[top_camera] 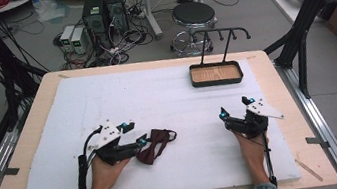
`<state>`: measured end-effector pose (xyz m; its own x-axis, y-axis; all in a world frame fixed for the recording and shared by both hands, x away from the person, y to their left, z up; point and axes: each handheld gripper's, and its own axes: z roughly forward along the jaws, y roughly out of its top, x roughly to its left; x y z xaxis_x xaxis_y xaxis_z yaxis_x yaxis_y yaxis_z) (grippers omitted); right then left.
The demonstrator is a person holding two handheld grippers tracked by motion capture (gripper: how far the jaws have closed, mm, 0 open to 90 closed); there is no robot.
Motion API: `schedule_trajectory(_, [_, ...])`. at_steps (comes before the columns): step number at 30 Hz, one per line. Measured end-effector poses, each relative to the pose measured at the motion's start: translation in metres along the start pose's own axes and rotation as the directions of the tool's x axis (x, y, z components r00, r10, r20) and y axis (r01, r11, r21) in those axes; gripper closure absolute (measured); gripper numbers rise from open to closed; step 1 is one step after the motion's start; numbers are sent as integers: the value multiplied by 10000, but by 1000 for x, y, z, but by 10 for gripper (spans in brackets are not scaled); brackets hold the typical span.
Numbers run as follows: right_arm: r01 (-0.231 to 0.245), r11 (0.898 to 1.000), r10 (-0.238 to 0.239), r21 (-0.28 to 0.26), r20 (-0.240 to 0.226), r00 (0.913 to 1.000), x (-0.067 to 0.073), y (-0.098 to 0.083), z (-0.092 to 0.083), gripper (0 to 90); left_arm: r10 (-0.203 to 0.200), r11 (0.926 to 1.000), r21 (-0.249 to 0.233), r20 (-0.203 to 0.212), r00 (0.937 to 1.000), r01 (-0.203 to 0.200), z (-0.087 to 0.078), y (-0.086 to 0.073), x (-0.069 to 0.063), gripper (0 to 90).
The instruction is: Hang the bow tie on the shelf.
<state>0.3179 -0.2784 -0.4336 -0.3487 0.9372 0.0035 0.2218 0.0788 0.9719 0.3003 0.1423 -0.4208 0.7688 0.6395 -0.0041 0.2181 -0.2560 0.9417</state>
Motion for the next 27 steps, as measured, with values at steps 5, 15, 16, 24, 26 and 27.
schedule_trajectory(5, [-6, 10000, 6, 5, 19, 10000, 0, 0, 0, 113, 46, 9971, 751, 435, 9990, -78, 14, -3, -8, 445])
schedule_trajectory(15, [-32, 10000, 32, -21, -12, 10000, 0, 0, 0, 113, 74, 9783, 2062, 533, 9986, -182, 30, -6, -18, 527])
schedule_trajectory(16, [-29, 10000, 29, -18, -12, 10000, 0, 0, 0, 113, 163, 9748, 2214, 456, 9988, -260, 31, -7, -18, 530])
schedule_trajectory(24, [-11, 10000, 11, -16, -11, 10000, 0, 0, 0, 113, 394, 9553, 2926, 137, 9991, -417, 38, -9, -22, 598])
schedule_trajectory(26, [11, 10000, -11, -7, -11, 10000, 0, 0, 0, 113, 411, 9552, 2929, 124, 9991, -429, 38, -10, -22, 615])
schedule_trajectory(27, [7, 10000, -7, -7, -12, 10000, 0, 0, 0, 113, 460, 9534, 2978, 131, 9989, -478, 38, -10, -22, 635])
